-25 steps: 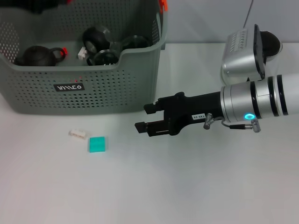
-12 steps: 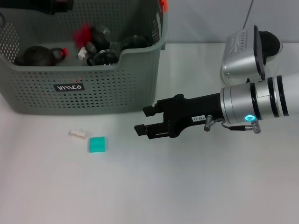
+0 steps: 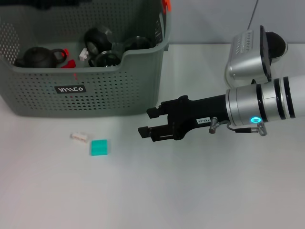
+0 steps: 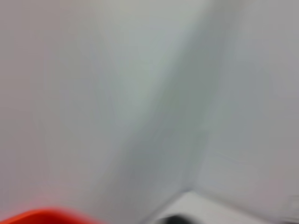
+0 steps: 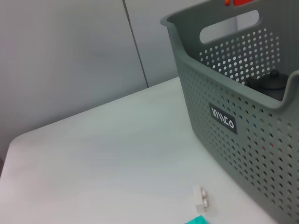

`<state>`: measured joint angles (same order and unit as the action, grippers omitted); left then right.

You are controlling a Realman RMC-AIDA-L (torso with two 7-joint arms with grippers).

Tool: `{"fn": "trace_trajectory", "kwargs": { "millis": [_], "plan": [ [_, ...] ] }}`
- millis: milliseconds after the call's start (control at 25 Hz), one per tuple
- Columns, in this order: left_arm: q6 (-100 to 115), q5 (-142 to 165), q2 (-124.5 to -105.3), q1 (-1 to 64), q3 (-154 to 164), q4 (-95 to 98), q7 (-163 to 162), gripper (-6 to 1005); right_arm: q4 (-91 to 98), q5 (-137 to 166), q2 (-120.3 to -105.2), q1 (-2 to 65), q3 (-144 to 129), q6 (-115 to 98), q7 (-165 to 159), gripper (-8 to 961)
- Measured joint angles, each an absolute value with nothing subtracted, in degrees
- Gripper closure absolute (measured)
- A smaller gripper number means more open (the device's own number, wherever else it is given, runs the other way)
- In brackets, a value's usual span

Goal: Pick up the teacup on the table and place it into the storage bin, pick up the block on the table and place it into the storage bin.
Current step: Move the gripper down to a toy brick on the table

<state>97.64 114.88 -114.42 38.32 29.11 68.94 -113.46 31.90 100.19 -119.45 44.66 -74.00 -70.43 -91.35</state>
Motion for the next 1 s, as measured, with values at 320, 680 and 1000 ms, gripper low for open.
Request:
{"fn": "trace_trajectory", "kwargs": {
  "millis": [320, 680, 1000],
  "plan": [
    [115.1, 105.4, -118.0, 28.4, 28.4, 73.2, -98.3, 115, 31.9, 100.2, -119.36, 44.4, -73.1, -70.3, -90.7, 279],
    [114.8, 120.1, -120.21, 23.6, 30.8, 72.3, -86.3, 121, 31.6, 100.1, -119.35, 44.1, -72.8, -70.3, -89.9, 281],
    [105.7, 130.5, -120.43, 24.0, 32.9, 66.7, -79.0, 126, 31.5, 100.3, -119.96, 44.2, -72.8, -70.5, -89.8, 282]
  ]
}}
